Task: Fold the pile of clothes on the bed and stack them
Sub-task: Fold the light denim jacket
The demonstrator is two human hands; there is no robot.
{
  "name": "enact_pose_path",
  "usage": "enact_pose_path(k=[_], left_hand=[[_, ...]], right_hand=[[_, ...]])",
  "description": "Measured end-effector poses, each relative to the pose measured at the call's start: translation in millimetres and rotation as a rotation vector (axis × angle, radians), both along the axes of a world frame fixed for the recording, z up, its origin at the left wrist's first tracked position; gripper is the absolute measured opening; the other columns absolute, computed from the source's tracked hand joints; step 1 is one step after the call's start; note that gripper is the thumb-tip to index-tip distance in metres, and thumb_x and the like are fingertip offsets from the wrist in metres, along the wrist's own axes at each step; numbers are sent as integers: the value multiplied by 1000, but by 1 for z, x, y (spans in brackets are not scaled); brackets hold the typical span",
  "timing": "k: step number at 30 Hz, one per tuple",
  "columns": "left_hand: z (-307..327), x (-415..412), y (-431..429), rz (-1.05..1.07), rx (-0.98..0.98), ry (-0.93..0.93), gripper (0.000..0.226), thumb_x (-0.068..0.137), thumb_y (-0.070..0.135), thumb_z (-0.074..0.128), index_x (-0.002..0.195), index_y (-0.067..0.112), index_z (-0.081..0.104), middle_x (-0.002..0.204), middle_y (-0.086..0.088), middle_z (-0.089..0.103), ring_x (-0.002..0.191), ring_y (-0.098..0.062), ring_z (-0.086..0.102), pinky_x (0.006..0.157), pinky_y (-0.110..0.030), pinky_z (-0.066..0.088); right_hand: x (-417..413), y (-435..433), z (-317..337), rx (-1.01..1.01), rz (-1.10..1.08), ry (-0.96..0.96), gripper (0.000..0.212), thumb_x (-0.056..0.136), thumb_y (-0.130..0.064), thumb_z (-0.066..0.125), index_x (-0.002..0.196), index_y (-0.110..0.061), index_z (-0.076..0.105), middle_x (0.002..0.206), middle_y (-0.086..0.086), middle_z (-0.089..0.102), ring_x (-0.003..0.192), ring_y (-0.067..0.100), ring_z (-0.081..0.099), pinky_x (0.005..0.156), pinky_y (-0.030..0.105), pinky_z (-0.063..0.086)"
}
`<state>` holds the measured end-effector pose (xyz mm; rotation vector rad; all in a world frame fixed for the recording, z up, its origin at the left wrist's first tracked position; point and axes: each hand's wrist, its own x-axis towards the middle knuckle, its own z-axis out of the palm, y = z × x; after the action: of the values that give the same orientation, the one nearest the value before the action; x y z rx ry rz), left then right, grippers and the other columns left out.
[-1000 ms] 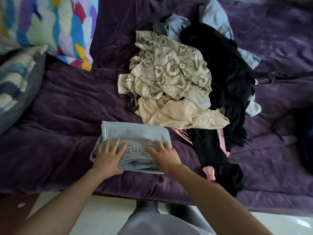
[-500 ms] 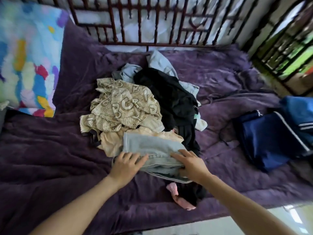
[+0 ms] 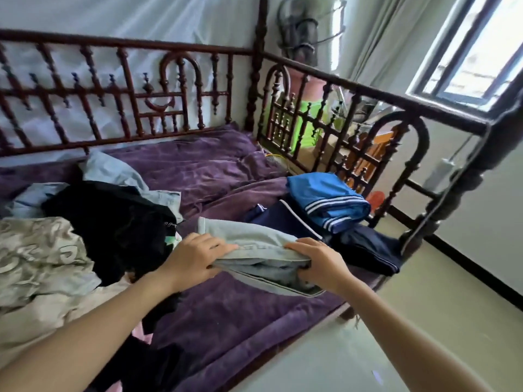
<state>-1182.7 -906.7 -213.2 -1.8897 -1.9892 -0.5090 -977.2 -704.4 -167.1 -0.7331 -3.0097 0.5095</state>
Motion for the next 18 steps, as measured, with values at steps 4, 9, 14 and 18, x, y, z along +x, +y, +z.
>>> enact_pose_path(k=[4, 9, 14, 18], left_hand=[[-1, 17, 54, -82, -20, -1, 52, 73, 49, 62, 120, 33, 46, 90, 14, 67, 75, -10, 66, 68, -23, 46], [-2, 24, 112, -124, -10, -11, 44, 74, 52, 46, 114, 35, 48, 86, 18, 66, 72, -5, 62, 70, -16, 38], [-15, 17, 170, -165, 3, -15, 44, 74, 52, 44, 115, 35, 47, 84, 17, 67, 72, -6, 61, 71, -21, 34], [-16, -2, 220, -204, 37, -2, 40, 79, 52, 41, 113, 33, 48, 81, 14, 66, 68, -7, 62, 70, -21, 35]], right_hand=[[35, 40, -2, -3, -49, 8, 65, 74, -17, 64, 131, -42, 48, 136, -16, 45, 122, 13, 46, 91, 24, 41], [54, 79, -9, -57, -116, 1, 64, 75, -17, 64, 132, -41, 47, 134, -12, 49, 120, 13, 49, 87, 23, 39], [51, 130, -11, -35, -111, -37, 65, 76, -17, 64, 134, -40, 47, 135, -11, 48, 120, 15, 49, 85, 26, 41], [33, 178, -8, -17, -123, -56, 64, 76, -17, 63, 133, -41, 46, 135, -12, 49, 121, 15, 48, 89, 27, 43]])
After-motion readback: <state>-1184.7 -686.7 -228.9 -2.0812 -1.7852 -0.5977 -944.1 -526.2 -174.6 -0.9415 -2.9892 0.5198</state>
